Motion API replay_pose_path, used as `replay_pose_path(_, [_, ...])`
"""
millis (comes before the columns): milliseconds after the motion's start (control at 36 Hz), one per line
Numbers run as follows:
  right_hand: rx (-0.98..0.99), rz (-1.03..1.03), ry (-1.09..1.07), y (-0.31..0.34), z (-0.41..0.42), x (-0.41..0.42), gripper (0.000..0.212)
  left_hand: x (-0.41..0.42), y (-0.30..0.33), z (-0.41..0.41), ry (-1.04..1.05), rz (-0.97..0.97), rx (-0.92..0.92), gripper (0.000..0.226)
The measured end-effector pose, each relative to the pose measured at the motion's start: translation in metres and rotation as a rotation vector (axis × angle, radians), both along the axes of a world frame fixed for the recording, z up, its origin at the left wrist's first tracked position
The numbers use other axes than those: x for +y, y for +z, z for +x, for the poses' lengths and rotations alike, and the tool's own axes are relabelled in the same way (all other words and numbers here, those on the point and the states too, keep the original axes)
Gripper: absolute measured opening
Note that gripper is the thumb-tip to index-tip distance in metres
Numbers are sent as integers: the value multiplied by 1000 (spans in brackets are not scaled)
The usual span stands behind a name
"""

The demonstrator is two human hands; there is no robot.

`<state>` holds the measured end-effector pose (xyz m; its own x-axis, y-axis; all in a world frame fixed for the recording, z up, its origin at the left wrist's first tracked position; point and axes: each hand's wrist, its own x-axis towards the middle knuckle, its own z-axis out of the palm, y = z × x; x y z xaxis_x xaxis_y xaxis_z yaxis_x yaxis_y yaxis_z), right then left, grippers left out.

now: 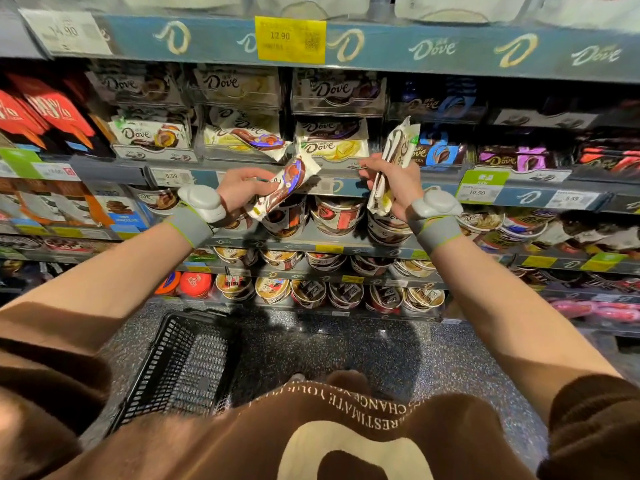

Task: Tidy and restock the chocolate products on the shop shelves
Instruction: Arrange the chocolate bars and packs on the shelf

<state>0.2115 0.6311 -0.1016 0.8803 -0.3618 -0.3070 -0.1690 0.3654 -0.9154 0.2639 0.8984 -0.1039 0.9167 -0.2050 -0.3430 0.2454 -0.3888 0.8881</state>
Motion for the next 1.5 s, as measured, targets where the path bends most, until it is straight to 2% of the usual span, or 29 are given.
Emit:
replay_pose_path(56, [9, -11, -6, -1, 0, -1, 30, 3, 0, -1, 1, -13, 10, 21])
replay_pose_path(139, [18, -35, -42, -3, 1, -1, 47, 0, 1, -4, -22, -69, 44, 24])
replay_pose_path(167, [18, -40, -40, -4, 2, 0, 47, -2, 3, -7, -23, -95, 60, 21])
replay_pose_path(222, [22, -112, -24, -5, 2, 1, 33, -4, 7, -12, -34, -157, 111, 15])
replay_pose_path(278, [25, -275, -22, -4, 4, 3, 19, -3, 7, -12, -38, -232, 193, 13])
replay_pose_path(306, [11, -387, -19, -3, 5, 2, 20, -1, 7, -12, -39, -268, 225, 12])
replay_pose_path(444, [-120, -961, 105, 14, 20, -4, 36, 11, 4, -3, -42, -226, 220, 15])
replay_pose_path(500, [-117, -1240, 192, 29, 29, -4, 44, 10, 9, -4, -10, -279, 224, 12])
replay_pose_path(556, [-46, -1471, 314, 43, 37, -1, 51, 10, 8, -2, 12, -330, 220, 18])
replay_pose_path(667, [18, -1730, 568, 49, 59, 13, 53, 17, 5, 3, 20, -366, 196, 22])
replay_pose_path(750, [17, -1876, 664, 42, 69, 23, 48, 27, -2, 7, 58, -369, 215, 20])
replay_pose_path(1056, [-35, -2017, 656, 21, 93, 28, 42, 45, -5, 11, 101, -406, 195, 16])
replay_pose_path(1194, [-29, -1997, 674, 21, 98, 28, 37, 47, -2, 14, 118, -402, 206, 17])
replay_pose_path(1306, [6, -1976, 695, 23, 98, 27, 34, 47, 1, 14, 115, -390, 214, 30])
replay_pose_path(1500, [38, -1927, 729, 26, 97, 28, 35, 45, 0, 11, 127, -371, 180, 19])
